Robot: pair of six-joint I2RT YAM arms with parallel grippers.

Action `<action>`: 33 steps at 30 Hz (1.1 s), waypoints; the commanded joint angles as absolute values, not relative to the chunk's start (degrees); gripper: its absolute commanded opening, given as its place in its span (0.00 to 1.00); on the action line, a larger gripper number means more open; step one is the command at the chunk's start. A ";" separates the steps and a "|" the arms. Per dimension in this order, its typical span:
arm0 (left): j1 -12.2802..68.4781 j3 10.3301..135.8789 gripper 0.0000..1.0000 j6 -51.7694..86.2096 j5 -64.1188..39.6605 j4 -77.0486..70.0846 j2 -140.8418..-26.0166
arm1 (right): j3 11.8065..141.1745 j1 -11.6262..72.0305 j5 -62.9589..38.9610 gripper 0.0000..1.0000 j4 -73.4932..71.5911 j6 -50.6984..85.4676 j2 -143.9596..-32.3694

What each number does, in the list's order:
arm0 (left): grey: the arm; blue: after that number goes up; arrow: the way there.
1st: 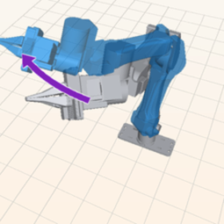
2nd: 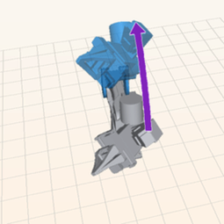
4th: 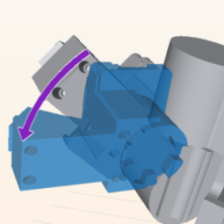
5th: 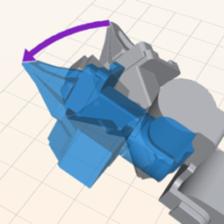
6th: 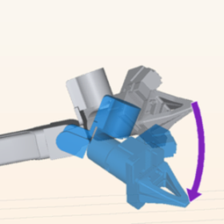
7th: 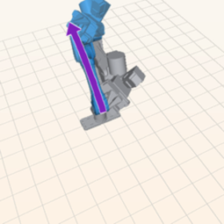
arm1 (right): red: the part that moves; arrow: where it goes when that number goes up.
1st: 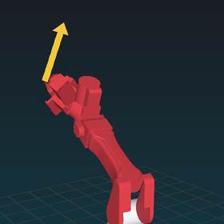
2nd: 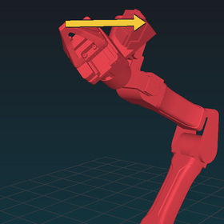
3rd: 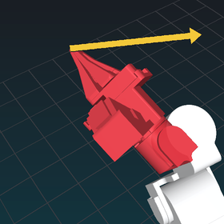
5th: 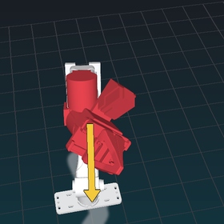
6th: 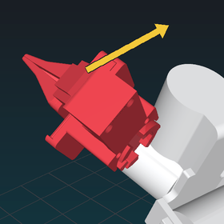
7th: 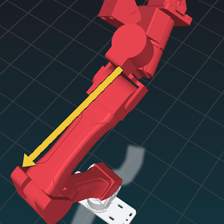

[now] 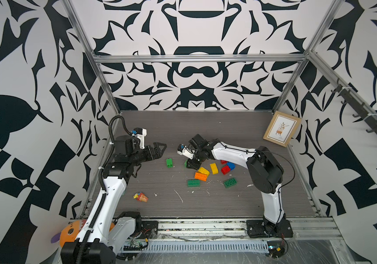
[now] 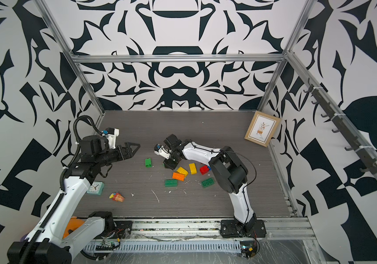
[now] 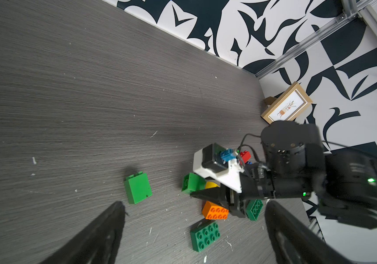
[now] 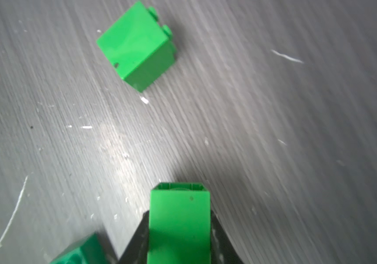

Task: Assemble an ice cream with lego
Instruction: Pick up the lego brick from the center of the board, then place the lego brick at the center of the board.

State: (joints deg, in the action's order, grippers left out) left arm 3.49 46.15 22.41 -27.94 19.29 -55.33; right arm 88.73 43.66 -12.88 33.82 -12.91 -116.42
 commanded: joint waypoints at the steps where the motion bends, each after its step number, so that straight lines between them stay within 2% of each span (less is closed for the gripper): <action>1: 3.25 46.72 0.99 21.15 -29.50 20.99 -54.50 | 100.01 40.93 -6.90 0.27 64.50 -5.35 -115.01; 3: 3.25 46.71 0.99 21.11 -29.40 22.29 -53.90 | 102.12 40.25 -6.24 0.24 72.58 -2.39 -113.89; 6: 3.25 47.43 0.99 20.25 -28.71 24.76 -52.92 | 100.06 40.52 -7.44 0.20 74.64 2.11 -108.83; 15: 3.33 47.23 0.99 20.45 -28.90 25.77 -52.58 | 88.75 41.34 -10.60 0.17 87.38 10.19 -101.72; 20: 3.35 46.87 0.99 19.97 -28.88 25.75 -53.24 | 84.53 44.21 -11.22 0.18 89.56 12.29 -102.79; 33: 3.34 46.41 0.99 19.52 -27.25 25.92 -52.66 | 84.11 47.46 -13.62 0.19 83.32 11.60 -113.24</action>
